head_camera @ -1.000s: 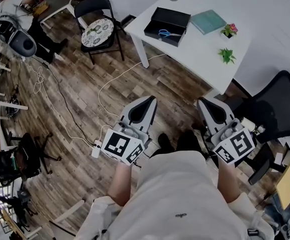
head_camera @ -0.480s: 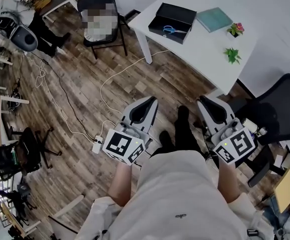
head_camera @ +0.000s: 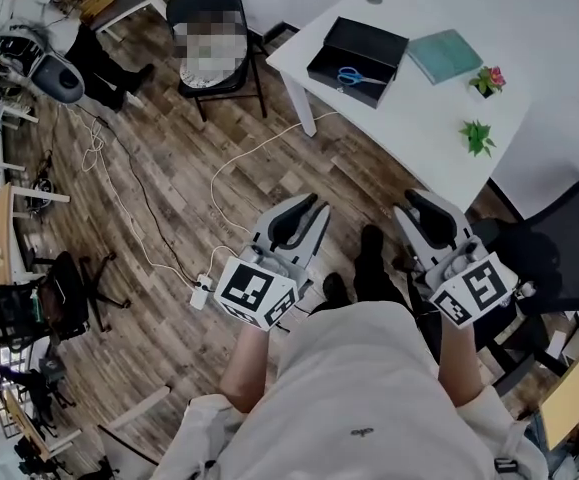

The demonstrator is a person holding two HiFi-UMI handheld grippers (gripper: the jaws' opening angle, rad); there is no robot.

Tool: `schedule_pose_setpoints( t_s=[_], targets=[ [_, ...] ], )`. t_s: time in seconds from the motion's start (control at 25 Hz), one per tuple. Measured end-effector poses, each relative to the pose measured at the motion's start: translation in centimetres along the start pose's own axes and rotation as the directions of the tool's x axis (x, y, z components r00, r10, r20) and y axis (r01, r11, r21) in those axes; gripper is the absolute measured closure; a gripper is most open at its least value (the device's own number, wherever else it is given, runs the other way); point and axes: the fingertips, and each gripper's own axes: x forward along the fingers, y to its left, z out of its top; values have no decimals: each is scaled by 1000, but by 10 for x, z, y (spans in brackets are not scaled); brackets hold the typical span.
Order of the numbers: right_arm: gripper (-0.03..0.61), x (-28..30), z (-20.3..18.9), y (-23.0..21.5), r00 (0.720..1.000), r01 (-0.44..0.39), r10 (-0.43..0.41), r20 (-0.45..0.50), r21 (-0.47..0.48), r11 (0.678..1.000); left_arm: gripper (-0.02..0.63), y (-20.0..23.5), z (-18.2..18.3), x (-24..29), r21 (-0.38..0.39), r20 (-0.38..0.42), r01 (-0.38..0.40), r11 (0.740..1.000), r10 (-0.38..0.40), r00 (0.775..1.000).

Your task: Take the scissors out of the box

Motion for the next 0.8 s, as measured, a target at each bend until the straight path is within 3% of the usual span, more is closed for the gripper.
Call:
schedule_pose_setpoints(
  t_s=[0.8],
  targets=[
    [462, 70, 23, -109, 982, -185, 185, -40, -12, 983, 514, 36, 26, 111, 6, -11, -140, 990, 140, 990]
  ],
)
